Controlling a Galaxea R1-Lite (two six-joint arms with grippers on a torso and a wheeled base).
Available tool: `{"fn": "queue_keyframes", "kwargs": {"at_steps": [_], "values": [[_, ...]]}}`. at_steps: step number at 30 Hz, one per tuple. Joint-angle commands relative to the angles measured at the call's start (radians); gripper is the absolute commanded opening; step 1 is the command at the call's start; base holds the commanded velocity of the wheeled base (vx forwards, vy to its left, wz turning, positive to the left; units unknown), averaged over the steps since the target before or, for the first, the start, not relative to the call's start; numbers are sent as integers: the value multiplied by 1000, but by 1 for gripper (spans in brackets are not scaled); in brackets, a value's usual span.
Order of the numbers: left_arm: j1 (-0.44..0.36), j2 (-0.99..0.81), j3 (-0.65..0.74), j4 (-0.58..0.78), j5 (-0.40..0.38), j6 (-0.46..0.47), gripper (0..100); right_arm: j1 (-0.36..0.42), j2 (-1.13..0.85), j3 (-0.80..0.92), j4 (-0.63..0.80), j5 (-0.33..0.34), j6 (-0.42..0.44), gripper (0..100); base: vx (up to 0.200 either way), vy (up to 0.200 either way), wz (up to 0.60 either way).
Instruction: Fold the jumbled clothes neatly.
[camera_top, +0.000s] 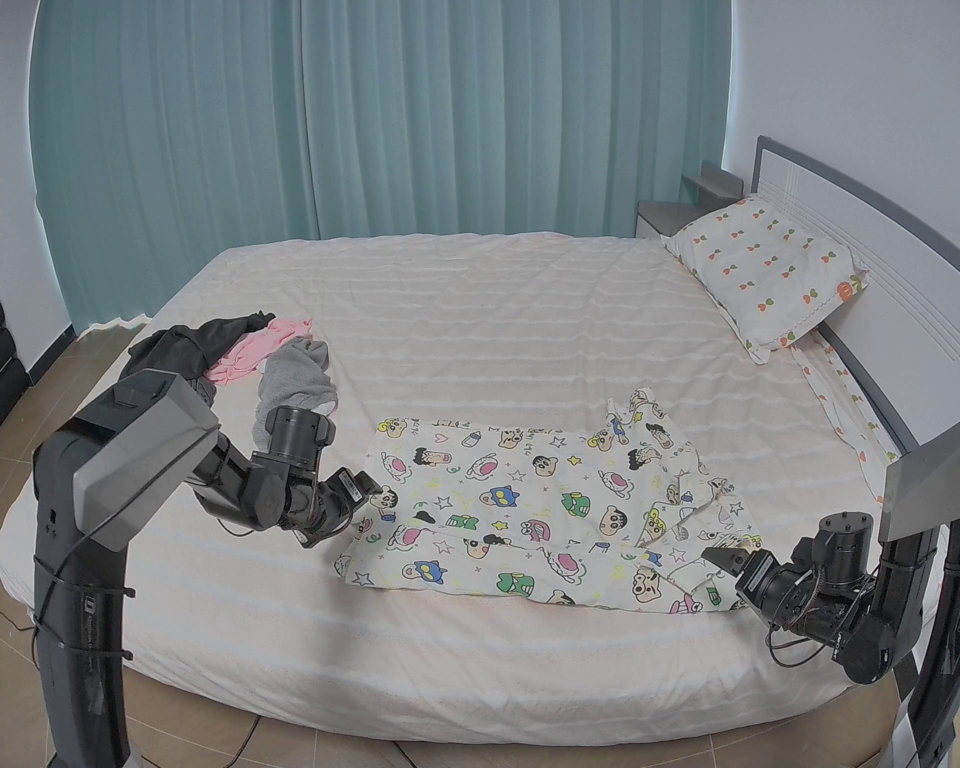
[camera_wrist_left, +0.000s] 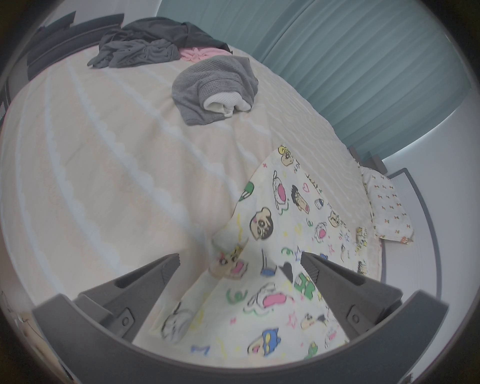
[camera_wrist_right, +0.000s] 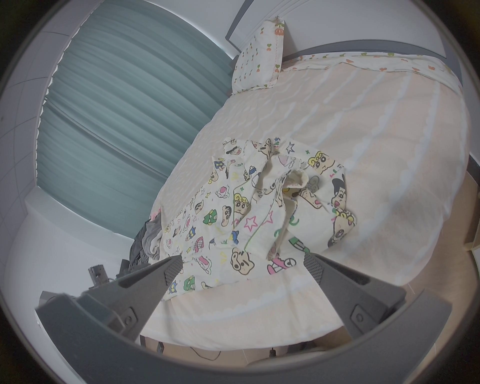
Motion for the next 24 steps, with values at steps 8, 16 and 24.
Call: {"fn": "queue_keyframes", "kwargs": {"at_steps": [8, 16, 24], "values": [[-212, -112, 534, -643, -34, -173, 100, 68, 131, -192, 34, -151, -5, 100, 0, 0, 0], [-222, -88, 557, -755, -11, -179, 100, 33, 182, -252, 126, -168, -49, 100, 0, 0, 0], [-222, -88, 575, -763, -11, -177, 100, 25, 208, -290, 123, -206, -56, 100, 0, 0, 0]]}}
